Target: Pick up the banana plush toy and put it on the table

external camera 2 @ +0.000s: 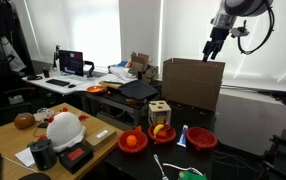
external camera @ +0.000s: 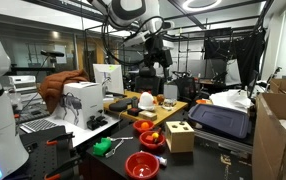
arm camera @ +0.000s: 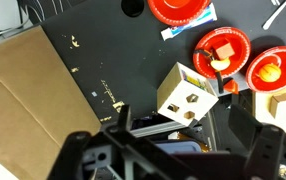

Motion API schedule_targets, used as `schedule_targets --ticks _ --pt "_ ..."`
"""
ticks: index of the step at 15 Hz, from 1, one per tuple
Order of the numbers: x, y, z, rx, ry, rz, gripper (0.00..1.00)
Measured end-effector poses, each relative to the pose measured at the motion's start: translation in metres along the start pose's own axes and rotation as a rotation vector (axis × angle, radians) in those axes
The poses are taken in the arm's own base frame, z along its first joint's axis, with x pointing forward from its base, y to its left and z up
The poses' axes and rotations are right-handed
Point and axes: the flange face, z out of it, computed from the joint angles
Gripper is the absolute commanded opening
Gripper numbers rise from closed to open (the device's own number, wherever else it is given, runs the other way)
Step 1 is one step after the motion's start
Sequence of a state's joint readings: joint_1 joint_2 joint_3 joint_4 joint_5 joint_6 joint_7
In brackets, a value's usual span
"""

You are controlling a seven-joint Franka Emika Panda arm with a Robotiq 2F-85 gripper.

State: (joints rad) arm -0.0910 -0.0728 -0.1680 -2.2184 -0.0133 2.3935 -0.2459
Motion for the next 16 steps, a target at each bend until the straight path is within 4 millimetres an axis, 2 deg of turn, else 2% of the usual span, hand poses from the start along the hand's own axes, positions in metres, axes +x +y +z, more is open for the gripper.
schedule_targets --ticks 3,6,11,16 --pt "0.041 -0.027 0.029 0.016 -0.032 -0.047 1.00" --pt "0.070 -0.053 0.058 0.038 -0.081 -0.090 1.00" --pt "0.098 -0.098 0.101 0.069 -0.156 -0.130 1.00" --pt "0.111 -0.144 0.161 0.061 -0.223 -0.096 1.00"
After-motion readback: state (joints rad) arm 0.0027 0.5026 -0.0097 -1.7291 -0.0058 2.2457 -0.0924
